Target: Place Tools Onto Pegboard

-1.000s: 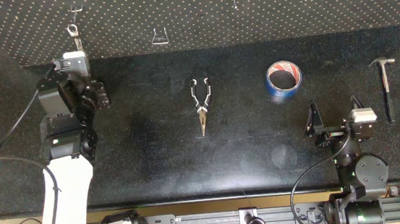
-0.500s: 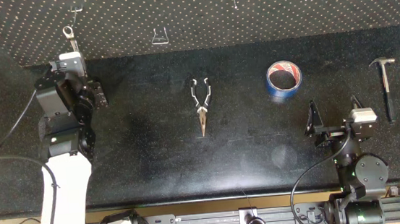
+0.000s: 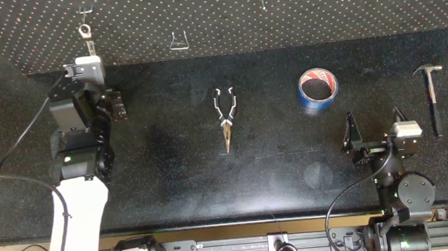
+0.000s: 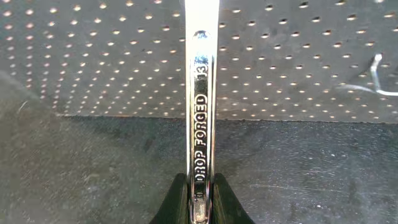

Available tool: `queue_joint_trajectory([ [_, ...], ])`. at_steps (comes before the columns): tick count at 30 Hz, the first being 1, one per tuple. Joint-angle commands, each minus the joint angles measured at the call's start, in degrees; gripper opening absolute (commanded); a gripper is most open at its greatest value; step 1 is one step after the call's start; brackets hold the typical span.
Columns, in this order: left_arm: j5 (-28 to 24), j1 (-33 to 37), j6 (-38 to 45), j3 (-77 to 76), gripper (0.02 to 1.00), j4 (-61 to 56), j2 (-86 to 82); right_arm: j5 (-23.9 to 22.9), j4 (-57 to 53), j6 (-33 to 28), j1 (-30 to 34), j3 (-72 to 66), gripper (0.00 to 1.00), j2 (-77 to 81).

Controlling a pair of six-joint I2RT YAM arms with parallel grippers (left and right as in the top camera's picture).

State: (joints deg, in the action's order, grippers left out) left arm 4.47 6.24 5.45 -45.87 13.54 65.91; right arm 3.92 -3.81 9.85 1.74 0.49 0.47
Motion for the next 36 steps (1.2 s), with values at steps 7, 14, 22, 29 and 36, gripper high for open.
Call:
queue_joint_trajectory([
  [7,-0.6,2.0,-1.8,0.1,0.029,0.8,0.3,-0.5,-0.2,0.6,-0.4,-0.3,0.976,-0.4],
  [14,-0.6,2.0,-1.8,0.1,0.029,0.3,3.2,-0.5,-0.2,0.6,-0.4,-0.3,0.976,-0.4],
  [22,-0.4,2.0,-1.8,-0.1,0.029,1.7,-0.9,-0.5,-0.2,0.6,-0.4,-0.3,0.976,-0.4],
  [29,-0.4,2.0,-1.8,0.0,0.029,1.4,-1.7,-0.5,-0.2,0.6,-0.4,-0.3,0.976,-0.4],
  [36,-2.2,2.0,-1.8,-0.1,0.029,-0.7,1.8,-0.5,-0.2,0.6,-0.4,-0.3,0.976,-0.4],
])
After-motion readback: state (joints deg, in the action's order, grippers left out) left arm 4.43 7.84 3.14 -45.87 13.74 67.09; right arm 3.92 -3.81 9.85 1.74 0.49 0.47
